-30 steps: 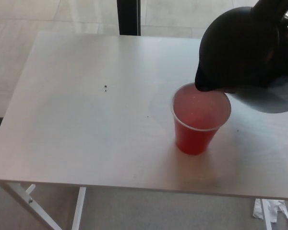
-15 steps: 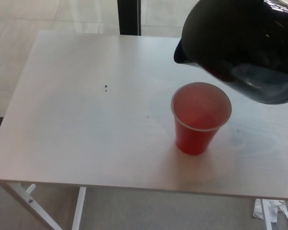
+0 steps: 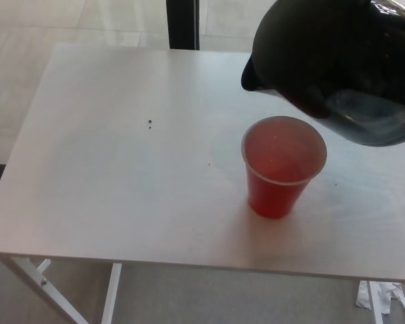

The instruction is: The robot uses its right hand to lift up a kettle kept on the middle of the desk by its handle and tilt it into a glass kept next to it to pour out water

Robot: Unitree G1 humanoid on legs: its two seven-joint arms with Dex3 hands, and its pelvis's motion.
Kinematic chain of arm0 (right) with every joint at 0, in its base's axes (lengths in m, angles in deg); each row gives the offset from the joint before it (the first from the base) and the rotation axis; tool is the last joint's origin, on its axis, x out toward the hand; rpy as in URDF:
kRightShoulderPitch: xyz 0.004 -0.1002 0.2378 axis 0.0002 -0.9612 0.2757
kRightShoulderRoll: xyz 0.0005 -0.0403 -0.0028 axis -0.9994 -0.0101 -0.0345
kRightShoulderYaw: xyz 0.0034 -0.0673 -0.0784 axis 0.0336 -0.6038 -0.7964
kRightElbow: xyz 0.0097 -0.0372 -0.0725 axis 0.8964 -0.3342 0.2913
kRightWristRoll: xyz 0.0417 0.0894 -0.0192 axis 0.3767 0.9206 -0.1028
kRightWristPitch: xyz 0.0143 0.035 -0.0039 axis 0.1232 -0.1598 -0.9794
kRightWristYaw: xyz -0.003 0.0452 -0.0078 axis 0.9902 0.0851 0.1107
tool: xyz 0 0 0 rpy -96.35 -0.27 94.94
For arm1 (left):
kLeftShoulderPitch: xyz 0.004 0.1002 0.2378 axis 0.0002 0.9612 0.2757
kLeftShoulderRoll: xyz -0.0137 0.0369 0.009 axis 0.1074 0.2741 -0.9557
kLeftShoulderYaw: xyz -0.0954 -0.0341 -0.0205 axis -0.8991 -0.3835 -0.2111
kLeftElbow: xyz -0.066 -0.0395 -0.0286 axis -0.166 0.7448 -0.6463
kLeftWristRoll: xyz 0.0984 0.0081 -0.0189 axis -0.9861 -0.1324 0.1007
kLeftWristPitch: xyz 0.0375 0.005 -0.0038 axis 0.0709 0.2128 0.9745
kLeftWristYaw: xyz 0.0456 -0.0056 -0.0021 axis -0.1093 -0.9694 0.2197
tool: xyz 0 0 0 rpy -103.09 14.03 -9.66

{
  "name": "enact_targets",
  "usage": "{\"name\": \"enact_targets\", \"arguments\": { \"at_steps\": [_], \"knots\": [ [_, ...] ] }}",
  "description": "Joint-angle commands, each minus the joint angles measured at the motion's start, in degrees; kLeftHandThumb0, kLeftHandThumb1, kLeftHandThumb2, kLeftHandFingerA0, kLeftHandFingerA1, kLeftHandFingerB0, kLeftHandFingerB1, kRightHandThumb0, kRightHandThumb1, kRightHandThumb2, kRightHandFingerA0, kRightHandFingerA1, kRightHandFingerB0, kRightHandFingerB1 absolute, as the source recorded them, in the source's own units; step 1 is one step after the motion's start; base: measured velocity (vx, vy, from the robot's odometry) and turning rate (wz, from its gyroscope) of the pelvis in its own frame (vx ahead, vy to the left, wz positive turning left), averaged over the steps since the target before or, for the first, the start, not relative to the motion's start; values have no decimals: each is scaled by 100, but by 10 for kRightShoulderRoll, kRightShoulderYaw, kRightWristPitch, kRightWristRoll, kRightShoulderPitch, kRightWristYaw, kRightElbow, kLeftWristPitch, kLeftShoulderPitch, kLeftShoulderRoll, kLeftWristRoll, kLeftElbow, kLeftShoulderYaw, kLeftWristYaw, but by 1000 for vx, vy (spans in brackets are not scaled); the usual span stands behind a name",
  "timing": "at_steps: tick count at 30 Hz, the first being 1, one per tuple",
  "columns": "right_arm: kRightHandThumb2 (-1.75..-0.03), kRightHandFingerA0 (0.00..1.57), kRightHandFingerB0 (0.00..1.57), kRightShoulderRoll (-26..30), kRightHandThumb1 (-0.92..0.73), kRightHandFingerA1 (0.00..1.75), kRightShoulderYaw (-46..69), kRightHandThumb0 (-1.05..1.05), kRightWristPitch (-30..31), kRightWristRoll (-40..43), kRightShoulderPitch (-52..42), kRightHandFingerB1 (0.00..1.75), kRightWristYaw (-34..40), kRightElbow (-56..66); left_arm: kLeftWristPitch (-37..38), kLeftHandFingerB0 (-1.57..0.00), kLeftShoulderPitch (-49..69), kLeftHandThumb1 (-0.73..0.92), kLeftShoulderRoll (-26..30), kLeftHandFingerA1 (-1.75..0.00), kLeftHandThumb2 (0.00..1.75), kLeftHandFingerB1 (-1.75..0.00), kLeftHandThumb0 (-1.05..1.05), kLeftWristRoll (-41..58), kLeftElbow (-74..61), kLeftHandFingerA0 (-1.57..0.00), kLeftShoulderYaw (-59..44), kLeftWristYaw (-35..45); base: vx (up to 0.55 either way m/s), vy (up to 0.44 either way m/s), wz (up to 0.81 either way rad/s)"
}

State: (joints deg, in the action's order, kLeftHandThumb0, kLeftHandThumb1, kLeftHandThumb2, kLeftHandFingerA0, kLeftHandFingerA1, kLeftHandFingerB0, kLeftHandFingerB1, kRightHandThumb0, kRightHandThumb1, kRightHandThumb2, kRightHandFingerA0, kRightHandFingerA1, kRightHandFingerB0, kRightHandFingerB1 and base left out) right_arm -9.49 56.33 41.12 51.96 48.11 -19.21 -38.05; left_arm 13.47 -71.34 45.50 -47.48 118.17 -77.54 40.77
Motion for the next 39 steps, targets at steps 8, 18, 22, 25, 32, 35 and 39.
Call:
{"name": "enact_targets", "arguments": {
  "at_steps": [8,18,22,25,32,35,39],
  "knots": [
    [-73,94,78,42,-67,157,11,-20,-14,-8,40,76,-4,13,-2,-37,7,77,11,-51,63,-42,-75,0,4,-56,-6,-4,0,0,0],
    [-105,91,71,59,-57,175,34,-20,-37,8,38,157,-3,-2,-17,-30,3,61,14,-63,99,-54,-75,11,8,-48,-17,9,0,0,0],
    [-90,93,77,67,-63,170,36,-19,-47,7,37,143,-5,1,-3,-36,7,78,13,-51,63,-42,-73,0,10,-55,-13,1,0,0,0],
    [-91,95,78,75,-62,170,34,-20,-55,5,36,142,-6,2,0,-37,7,78,12,-51,64,-42,-74,0,15,-55,-14,3,0,0,0],
    [-96,90,73,106,-62,175,35,-16,-114,11,23,153,-5,-12,1,-33,2,62,17,-63,100,-54,-75,-1,26,-52,-14,3,0,0,0],
    [-102,89,70,110,-60,175,35,-17,-117,13,22,157,-9,-15,-1,-30,4,62,18,-62,100,-53,-75,2,25,-49,-15,10,0,0,0],
    [-97,87,70,113,-65,175,38,-20,-123,16,21,157,-10,-20,6,-29,8,60,16,-61,100,-52,-74,-2,25,-48,-15,0,0,0,0]
  ]
}}
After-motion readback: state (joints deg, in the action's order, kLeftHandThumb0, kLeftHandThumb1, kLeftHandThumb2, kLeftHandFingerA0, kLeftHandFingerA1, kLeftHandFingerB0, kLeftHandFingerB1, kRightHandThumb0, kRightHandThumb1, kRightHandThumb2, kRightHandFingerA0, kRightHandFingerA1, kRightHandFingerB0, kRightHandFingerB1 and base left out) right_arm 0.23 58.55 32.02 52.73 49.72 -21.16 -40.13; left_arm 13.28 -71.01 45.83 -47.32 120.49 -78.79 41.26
